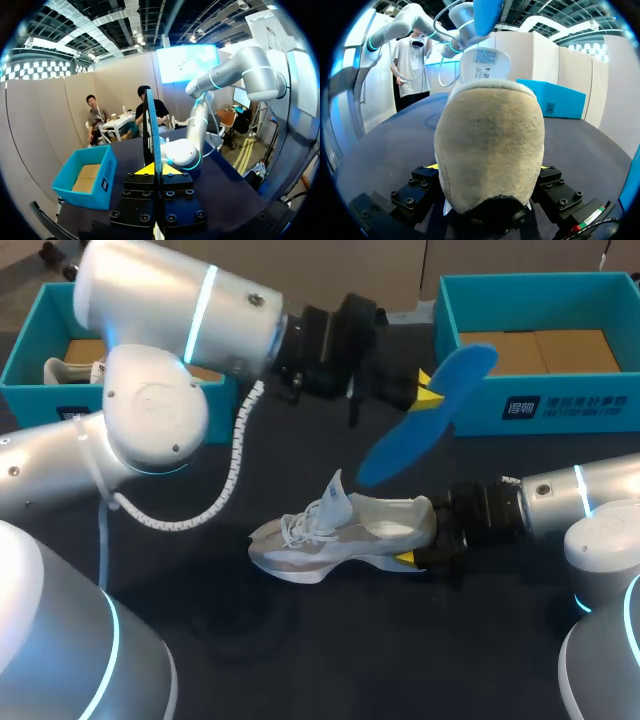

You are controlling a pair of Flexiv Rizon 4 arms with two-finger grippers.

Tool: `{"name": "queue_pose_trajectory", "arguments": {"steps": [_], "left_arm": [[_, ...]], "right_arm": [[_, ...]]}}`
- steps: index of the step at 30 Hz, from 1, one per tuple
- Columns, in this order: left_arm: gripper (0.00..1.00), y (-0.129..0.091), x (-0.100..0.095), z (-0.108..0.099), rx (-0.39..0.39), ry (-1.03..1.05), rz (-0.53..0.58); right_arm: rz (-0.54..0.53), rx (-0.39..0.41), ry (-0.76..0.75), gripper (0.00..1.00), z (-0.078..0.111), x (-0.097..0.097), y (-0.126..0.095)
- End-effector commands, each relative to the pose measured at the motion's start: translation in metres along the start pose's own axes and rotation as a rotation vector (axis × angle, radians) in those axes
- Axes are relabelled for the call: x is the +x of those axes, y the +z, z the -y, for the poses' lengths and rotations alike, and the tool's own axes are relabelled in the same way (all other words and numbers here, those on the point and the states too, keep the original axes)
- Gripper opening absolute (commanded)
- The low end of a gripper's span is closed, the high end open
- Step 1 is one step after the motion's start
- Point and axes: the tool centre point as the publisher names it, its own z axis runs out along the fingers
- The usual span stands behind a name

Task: Take the shoe out of the shoebox, open the shoe tongue, remove and reinsert the insole, then place the shoe into the shoebox

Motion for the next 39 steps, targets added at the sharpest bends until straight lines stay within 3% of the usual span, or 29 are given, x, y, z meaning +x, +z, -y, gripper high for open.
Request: {"name": "queue_pose_trajectory", "arguments": {"steps": [1,23,28,29,39], "left_arm": [[0.0,-0.012,0.004,-0.004,0.024,0.004,-0.004],[0.0,-0.013,0.006,-0.002,0.028,-0.016,-0.012],[0.0,-0.021,0.015,0.013,0.066,-0.132,-0.055],[0.0,-0.023,0.018,0.018,0.113,-0.167,-0.064],[0.0,-0.049,0.036,0.044,0.292,-0.421,-0.152]], "right_arm": [[0.0,0.004,0.0,0.0,-0.001,0.001,0.002],[0.0,0.004,0.0,0.0,-0.001,0.001,0.002],[0.0,0.004,0.0,0.0,-0.001,0.001,0.002],[0.0,0.004,0.0,0.0,-0.001,0.001,0.002],[0.0,0.004,0.0,0.0,-0.001,0.001,0.002]]}}
